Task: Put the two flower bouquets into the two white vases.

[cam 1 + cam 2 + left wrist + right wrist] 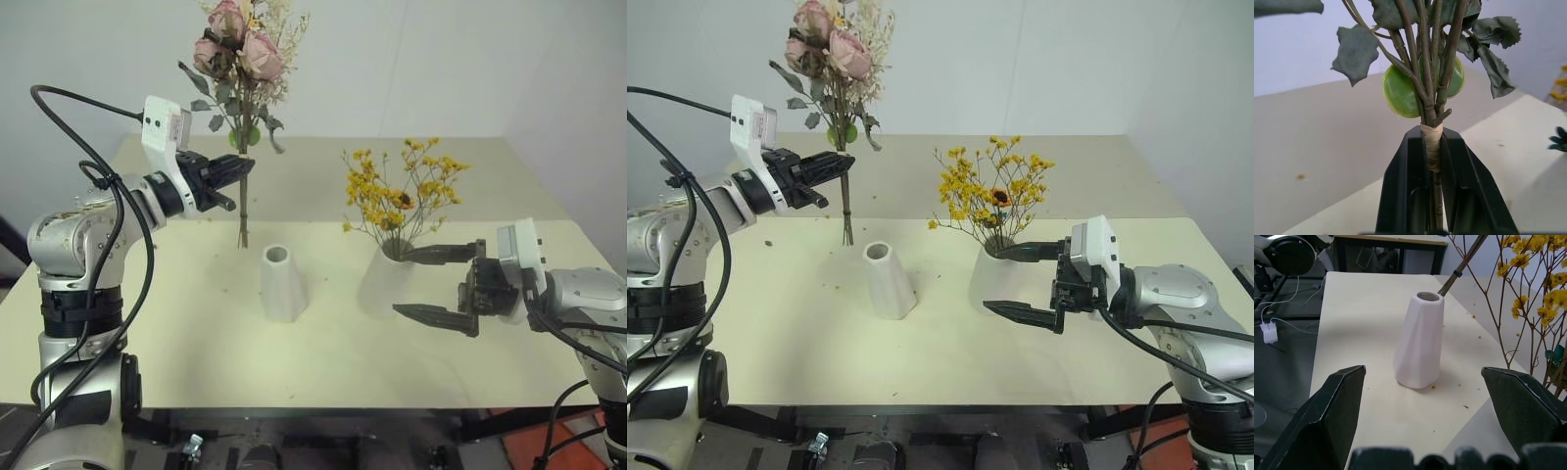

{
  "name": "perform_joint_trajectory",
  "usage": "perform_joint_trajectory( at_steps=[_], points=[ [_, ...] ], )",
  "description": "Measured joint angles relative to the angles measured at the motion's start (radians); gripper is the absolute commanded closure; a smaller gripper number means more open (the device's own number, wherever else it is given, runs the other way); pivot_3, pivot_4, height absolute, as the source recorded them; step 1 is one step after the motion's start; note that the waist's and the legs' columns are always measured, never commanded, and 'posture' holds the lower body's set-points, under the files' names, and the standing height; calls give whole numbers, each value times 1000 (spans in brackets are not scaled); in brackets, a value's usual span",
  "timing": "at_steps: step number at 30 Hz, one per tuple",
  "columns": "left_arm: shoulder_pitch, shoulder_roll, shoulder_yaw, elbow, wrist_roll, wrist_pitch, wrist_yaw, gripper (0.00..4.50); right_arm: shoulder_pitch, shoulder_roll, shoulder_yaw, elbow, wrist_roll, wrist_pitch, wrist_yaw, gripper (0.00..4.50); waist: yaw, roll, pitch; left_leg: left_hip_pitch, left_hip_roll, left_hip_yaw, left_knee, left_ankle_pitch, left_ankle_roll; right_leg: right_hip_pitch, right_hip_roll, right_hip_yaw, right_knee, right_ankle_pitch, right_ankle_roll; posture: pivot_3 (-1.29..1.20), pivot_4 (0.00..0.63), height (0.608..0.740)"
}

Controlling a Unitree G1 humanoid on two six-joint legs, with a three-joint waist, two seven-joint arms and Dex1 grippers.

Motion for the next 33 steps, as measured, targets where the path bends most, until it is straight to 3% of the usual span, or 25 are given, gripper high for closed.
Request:
perform_joint_trajectory(
  at_steps=[12,18,33],
  points=[
    [-1,67,77,-29,-186,100,-130,4375,7,4,-1,-13,2,-16,10,0,1,0,0,0,0,0,0,0,0,0,0,0,0,0,0,0,150,740],
    [8,27,89,-55,-192,-22,-173,4375,7,10,-1,-13,2,-16,13,0,2,0,0,0,0,0,0,0,0,0,0,0,0,0,0,0,150,740],
    [8,-52,29,-26,-204,-98,-260,4375,16,13,-1,-14,3,-16,9,0,1,0,0,1,0,0,0,0,0,1,0,0,0,0,0,0,150,740]
  ],
)
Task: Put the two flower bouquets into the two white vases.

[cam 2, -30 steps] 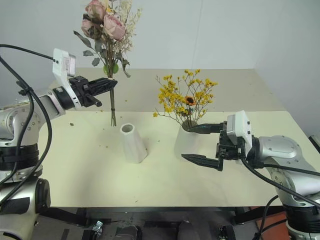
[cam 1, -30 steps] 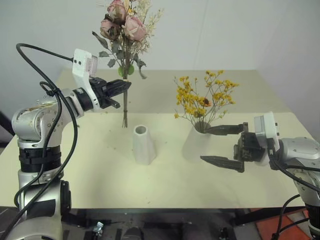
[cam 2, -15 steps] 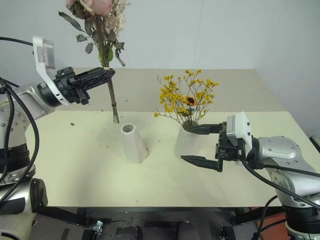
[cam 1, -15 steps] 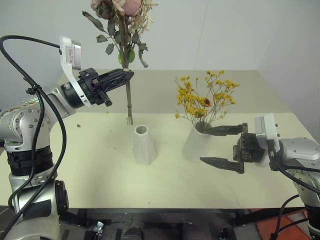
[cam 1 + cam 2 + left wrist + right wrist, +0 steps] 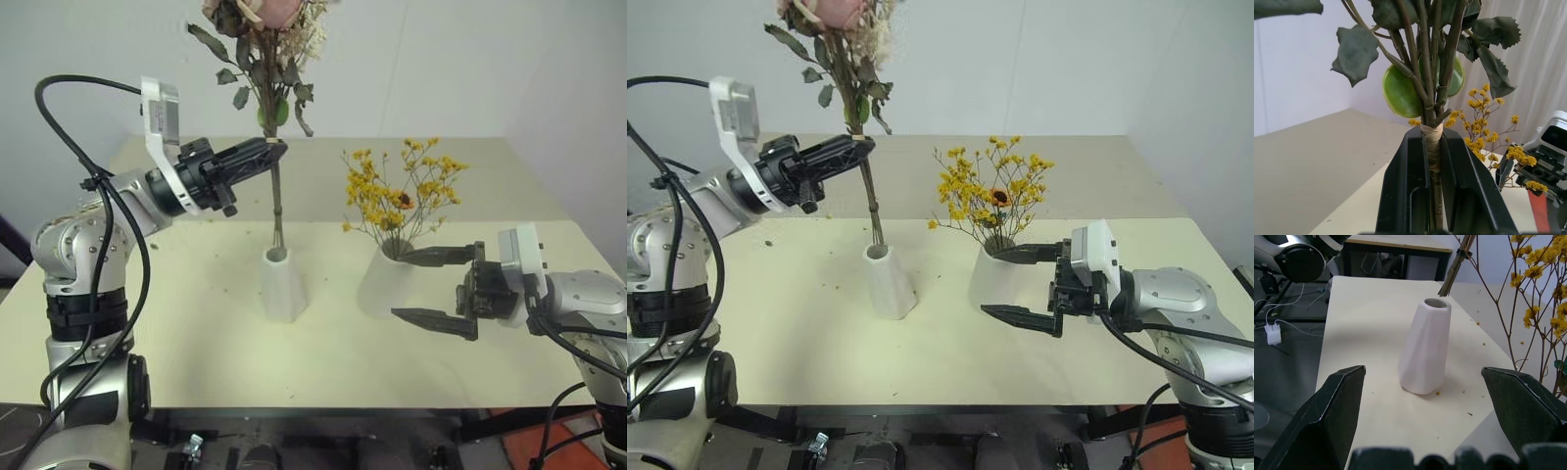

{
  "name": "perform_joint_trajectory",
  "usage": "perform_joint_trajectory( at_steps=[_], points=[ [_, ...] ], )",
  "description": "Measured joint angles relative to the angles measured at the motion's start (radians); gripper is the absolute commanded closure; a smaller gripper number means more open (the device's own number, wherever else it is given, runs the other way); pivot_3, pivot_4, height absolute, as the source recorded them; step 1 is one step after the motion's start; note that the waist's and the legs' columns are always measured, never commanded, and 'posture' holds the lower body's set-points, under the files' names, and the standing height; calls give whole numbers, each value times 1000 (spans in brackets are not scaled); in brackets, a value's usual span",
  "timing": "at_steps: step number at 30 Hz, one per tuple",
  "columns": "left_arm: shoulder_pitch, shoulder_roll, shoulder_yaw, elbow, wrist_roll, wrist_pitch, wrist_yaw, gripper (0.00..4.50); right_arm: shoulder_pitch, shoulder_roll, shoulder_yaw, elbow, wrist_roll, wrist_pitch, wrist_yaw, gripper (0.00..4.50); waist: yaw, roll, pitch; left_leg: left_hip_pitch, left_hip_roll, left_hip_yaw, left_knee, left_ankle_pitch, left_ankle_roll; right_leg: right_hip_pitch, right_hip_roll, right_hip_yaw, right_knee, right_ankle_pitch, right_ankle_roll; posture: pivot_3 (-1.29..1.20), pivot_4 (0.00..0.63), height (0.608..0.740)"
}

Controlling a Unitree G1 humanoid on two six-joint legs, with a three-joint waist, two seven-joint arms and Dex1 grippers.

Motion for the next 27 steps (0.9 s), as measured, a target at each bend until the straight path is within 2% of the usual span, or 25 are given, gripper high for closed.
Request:
perform_joint_trajectory(
  at_steps=[27],
  points=[
    [8,10,-19,6,37,-18,-24,4375,10,8,-1,-4,15,0,-22,0,0,0,0,0,0,0,0,0,0,0,0,0,0,0,0,0,150,740]
  ],
)
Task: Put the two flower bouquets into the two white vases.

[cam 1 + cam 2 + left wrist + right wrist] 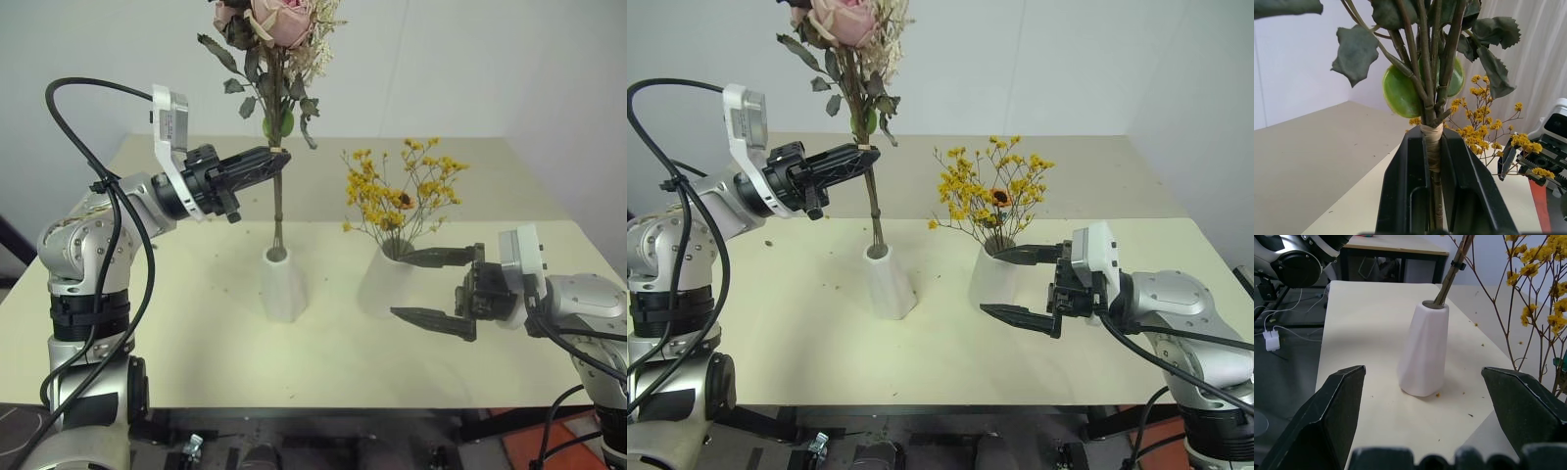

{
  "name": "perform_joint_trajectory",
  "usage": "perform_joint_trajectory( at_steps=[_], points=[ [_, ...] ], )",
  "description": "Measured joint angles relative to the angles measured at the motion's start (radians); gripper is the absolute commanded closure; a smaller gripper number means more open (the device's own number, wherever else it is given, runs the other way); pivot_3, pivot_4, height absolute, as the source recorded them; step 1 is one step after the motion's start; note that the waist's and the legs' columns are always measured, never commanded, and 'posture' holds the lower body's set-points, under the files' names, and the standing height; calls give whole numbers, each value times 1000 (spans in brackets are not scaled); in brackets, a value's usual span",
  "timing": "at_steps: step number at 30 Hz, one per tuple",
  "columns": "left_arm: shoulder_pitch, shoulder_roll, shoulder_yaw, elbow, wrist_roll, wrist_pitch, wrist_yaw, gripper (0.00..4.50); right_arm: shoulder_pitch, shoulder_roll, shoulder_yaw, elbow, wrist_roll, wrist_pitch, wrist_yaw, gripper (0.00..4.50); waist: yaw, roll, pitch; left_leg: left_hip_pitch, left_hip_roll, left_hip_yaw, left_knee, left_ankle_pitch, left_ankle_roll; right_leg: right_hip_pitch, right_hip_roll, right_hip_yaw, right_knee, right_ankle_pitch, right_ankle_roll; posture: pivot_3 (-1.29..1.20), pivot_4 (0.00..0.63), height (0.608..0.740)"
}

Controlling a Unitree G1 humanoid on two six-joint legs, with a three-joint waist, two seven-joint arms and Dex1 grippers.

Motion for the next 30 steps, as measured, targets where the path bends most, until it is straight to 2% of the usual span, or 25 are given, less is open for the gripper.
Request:
perform_joint_trajectory(
  at_steps=[30],
  points=[
    [102,5,-3,-50,4,3,5,4375,7,1,-1,-1,0,0,-3,0,0,0,0,0,0,0,0,0,0,0,0,0,0,0,0,0,150,740]
  ],
)
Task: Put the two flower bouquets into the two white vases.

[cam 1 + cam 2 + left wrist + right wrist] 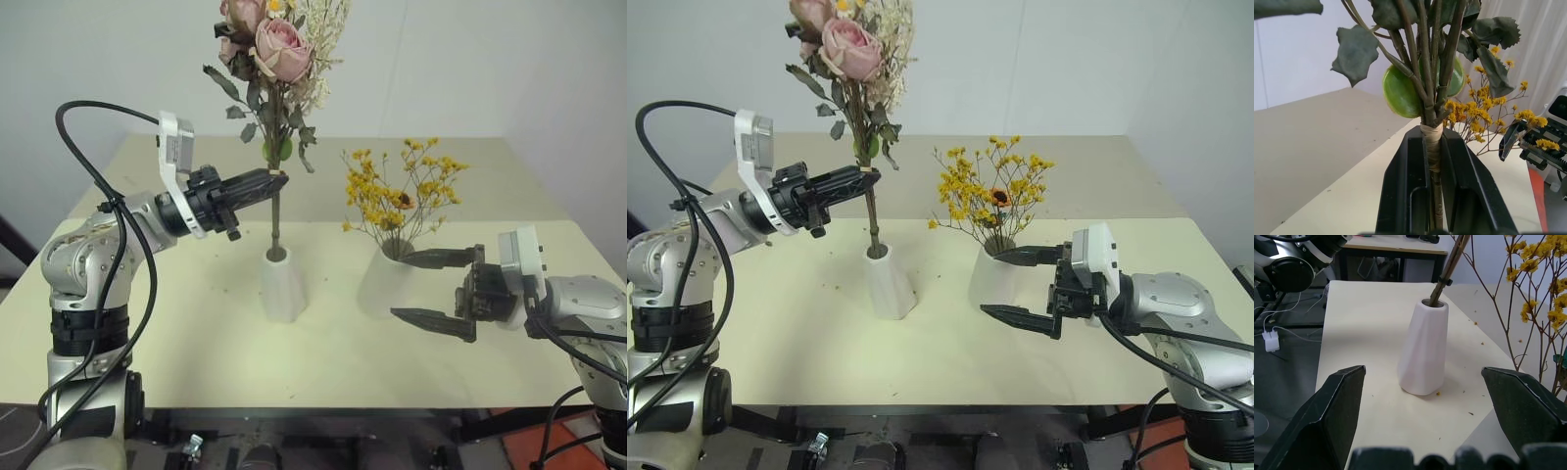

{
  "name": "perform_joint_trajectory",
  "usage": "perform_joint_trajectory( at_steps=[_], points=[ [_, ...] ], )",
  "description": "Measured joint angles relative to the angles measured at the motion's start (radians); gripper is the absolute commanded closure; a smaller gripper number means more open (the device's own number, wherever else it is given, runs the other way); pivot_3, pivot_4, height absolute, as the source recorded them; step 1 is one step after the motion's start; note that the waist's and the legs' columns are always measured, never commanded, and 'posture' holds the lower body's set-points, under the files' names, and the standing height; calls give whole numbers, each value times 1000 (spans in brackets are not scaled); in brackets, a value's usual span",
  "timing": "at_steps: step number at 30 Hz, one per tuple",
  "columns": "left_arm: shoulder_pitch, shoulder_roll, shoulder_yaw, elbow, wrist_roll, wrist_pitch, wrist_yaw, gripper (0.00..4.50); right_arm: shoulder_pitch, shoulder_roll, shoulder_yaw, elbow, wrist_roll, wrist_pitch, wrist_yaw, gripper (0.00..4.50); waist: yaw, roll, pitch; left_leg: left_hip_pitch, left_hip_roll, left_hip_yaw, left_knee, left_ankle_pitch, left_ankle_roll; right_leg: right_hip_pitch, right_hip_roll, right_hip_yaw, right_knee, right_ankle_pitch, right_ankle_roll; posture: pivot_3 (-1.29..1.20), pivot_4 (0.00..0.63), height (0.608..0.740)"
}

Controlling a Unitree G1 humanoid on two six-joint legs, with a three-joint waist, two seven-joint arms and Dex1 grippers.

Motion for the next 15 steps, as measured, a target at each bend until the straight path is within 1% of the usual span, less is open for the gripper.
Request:
perform_joint_trajectory(
  at_steps=[15],
  points=[
    [57,0,-1,-45,-9,3,30,4375,0,1,0,0,0,0,-4,0,1,0,0,0,0,0,0,0,0,0,0,0,0,0,0,0,150,740]
  ],
)
